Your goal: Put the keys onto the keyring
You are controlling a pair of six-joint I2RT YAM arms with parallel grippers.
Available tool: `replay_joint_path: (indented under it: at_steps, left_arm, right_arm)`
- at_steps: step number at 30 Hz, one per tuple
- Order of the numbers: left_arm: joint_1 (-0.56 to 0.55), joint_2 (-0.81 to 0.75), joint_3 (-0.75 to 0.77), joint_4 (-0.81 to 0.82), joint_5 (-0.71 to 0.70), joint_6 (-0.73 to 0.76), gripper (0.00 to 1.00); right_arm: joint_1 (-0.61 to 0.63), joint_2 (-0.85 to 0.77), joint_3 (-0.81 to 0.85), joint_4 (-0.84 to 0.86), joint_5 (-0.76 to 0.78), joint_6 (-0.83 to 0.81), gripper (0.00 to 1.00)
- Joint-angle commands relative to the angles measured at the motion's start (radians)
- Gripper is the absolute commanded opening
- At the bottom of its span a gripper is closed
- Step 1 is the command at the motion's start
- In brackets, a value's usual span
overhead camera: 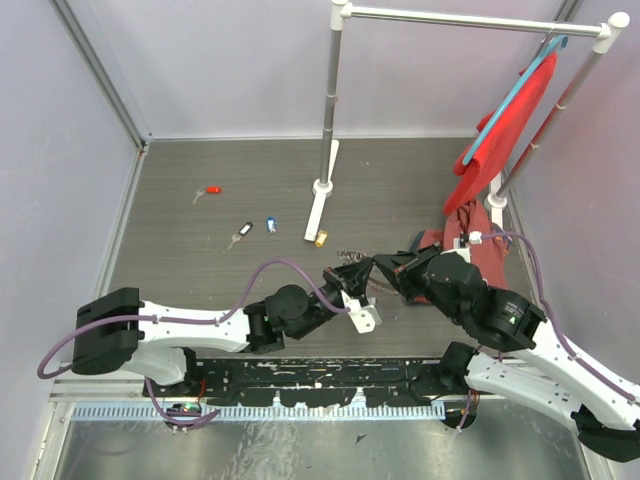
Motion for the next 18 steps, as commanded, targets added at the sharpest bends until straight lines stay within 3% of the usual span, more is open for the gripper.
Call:
replay_joint_path:
  at_steps: [1, 9, 13, 18]
  left_arm:
    - [0.006, -0.014, 0.025, 0.071, -0.047, -0.016, 0.00]
    - [0.005, -0.115, 0.002, -0.064, -0.011, -0.074, 0.00]
    - [0.006, -0.224, -0.005, -0.200, 0.036, -0.143, 0.00]
    - [0.005, -0.371, 0.028, -0.489, 0.176, -0.283, 0.00]
  right_arm:
    - [0.005, -0.023, 0.014, 0.059, 0.007, 0.008, 0.03]
    - [0.004, -0.063, 0.031, 0.040, 0.047, -0.075, 0.42]
    - [0.005, -0.073, 0.072, 0.038, 0.064, -0.235, 0.48]
    - [0.005, -0.056, 0.139, 0.037, 0.096, -0.558, 0.47]
